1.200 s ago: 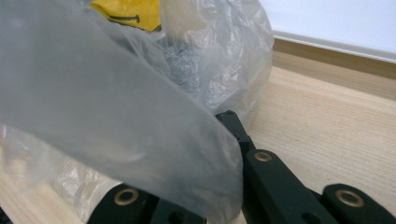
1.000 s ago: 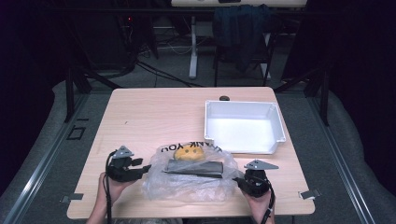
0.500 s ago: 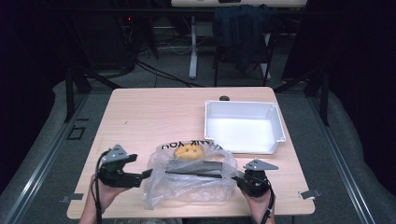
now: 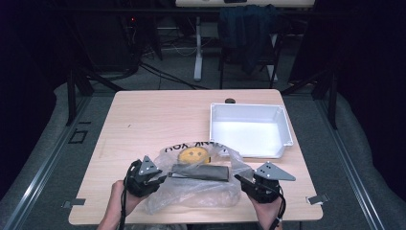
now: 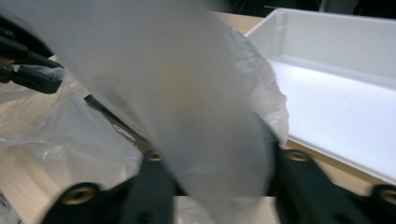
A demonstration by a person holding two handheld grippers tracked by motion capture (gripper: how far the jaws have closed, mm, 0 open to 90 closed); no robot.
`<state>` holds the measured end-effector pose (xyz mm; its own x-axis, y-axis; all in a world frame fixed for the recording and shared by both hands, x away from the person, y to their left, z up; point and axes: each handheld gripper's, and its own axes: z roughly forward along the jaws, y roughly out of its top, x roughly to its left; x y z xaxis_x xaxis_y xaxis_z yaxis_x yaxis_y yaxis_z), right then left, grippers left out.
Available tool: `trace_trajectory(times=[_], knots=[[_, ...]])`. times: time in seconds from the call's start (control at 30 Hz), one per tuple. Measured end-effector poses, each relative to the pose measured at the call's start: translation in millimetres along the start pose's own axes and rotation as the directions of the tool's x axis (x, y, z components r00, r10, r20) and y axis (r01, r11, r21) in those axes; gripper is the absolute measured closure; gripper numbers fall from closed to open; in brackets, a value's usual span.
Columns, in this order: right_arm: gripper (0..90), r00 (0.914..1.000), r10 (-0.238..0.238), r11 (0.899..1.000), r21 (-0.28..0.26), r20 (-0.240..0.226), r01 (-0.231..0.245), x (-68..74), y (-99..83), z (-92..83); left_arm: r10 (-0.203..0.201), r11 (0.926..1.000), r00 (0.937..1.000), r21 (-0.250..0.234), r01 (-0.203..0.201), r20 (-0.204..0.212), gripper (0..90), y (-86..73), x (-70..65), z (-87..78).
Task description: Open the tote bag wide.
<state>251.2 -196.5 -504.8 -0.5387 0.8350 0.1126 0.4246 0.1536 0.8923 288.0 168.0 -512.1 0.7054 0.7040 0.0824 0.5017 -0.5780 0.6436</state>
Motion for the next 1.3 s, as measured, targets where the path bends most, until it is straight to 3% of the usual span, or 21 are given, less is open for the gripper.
trace_trajectory(times=[0.03,0.07,0.17,0.23,0.27,0.3,0.37,0.43,0.47,0.53,0.57,0.6,0.63,0.67,0.7,0.73,0.87,1.1,1.23,1.27,1.3], knots=[[79.3,0.9985,0.055,0.998,0.034,-0.002,-0.055,-9.6,-3.9,7.0,-0.001,1.0000,0.9999,0.005,0.001,-0.013,82.9,0.1,1.6,4.8],[79.3,0.9985,0.055,0.998,0.034,-0.002,-0.055,-9.6,-3.9,7.0,-0.016,0.9999,0.9992,-0.003,0.016,-0.035,82.9,-0.4,3.5,10.2],[84.6,0.9928,0.118,0.988,0.093,0.020,-0.120,-23.0,-12.6,22.9,-0.057,0.9984,0.9952,0.002,0.057,-0.080,87.2,-2.3,14.0,26.1],[87.8,0.9867,0.154,0.973,0.166,0.050,-0.161,-31.7,-20.4,40.7,-0.080,0.9961,0.9896,0.027,0.083,-0.120,88.1,-5.7,23.4,42.2],[87.8,0.9867,0.154,0.973,0.166,0.050,-0.161,-31.7,-20.4,40.7,-0.080,0.9961,0.9896,0.027,0.083,-0.120,88.3,-5.7,23.4,42.2],[88.5,0.9862,0.150,0.963,0.214,0.071,-0.162,-34.1,-23.1,47.0,-0.075,0.9954,0.9864,0.048,0.083,-0.146,88.3,-7.8,25.9,48.2],[89.0,0.9836,0.143,0.950,0.264,0.110,-0.167,-38.3,-29.9,55.4,-0.089,0.9930,0.9853,0.064,0.099,-0.146,88.5,-10.8,29.3,54.5],[89.1,0.9795,0.141,0.933,0.313,0.144,-0.180,-43.3,-35.4,60.3,-0.069,0.9929,0.9819,0.084,0.085,-0.176,88.7,-13.0,30.1,58.8],[88.6,0.9765,0.145,0.918,0.346,0.159,-0.193,-46.4,-36.6,59.9,-0.062,0.9931,0.9786,0.086,0.080,-0.196,88.7,-13.3,29.4,59.8],[85.1,0.9778,0.141,0.920,0.344,0.155,-0.187,-46.9,-36.3,58.0,-0.045,0.9936,0.9759,0.092,0.066,-0.214,88.5,-13.6,29.2,60.1],[73.1,0.9796,0.135,0.914,0.364,0.149,-0.181,-45.9,-34.5,55.0,-0.057,0.9938,0.9768,0.083,0.075,-0.206,88.5,-14.0,29.9,59.0],[63.3,0.9817,0.132,0.920,0.351,0.137,-0.173,-45.0,-33.4,51.2,-0.066,0.9940,0.9780,0.073,0.082,-0.198,87.5,-14.1,30.8,56.5],[46.2,0.9894,0.116,0.939,0.316,0.087,-0.138,-42.5,-28.2,37.1,-0.077,0.9941,0.9798,0.061,0.089,-0.185,79.5,-13.6,31.8,53.1],[46.2,0.9894,0.116,0.939,0.316,0.087,-0.138,-42.5,-28.2,37.1,-0.088,0.9941,0.9804,0.047,0.098,-0.176,79.5,-12.9,32.7,49.0],[36.5,0.9933,0.101,0.959,0.260,0.055,-0.112,-38.0,-20.4,21.0,-0.092,0.9949,0.9813,0.025,0.098,-0.169,70.1,-10.3,33.6,39.8],[36.5,0.9933,0.101,0.959,0.260,0.055,-0.112,-38.0,-20.4,21.0,-0.092,0.9949,0.9813,0.025,0.098,-0.169,66.0,-10.3,33.6,39.8],[24.0,0.9984,0.057,0.980,0.193,0.000,-0.056,-27.9,-4.4,-0.5,-0.111,0.9938,0.9830,-0.016,0.110,-0.146,55.3,-4.7,32.2,22.5],[18.7,0.9972,0.006,0.993,0.121,-0.074,0.003,-9.1,18.0,-18.2,-0.124,0.9918,0.9861,-0.046,0.120,-0.111,42.0,0.5,30.4,1.2],[19.3,0.9983,-0.005,0.995,0.098,-0.058,0.011,-5.4,22.9,-22.5,-0.127,0.9918,0.9870,-0.031,0.124,-0.099,40.9,-0.6,29.3,-0.1],[20.8,0.9992,-0.007,0.997,0.081,-0.040,0.011,-5.4,24.0,-23.9,-0.127,0.9918,0.9880,-0.020,0.126,-0.088,41.0,-1.2,29.7,0.9],[28.2,0.9999,-0.010,0.999,0.050,-0.002,0.010,-5.9,26.5,-25.3,-0.127,0.9919,0.9892,-0.012,0.127,-0.073,43.0,-2.5,29.9,3.3]])
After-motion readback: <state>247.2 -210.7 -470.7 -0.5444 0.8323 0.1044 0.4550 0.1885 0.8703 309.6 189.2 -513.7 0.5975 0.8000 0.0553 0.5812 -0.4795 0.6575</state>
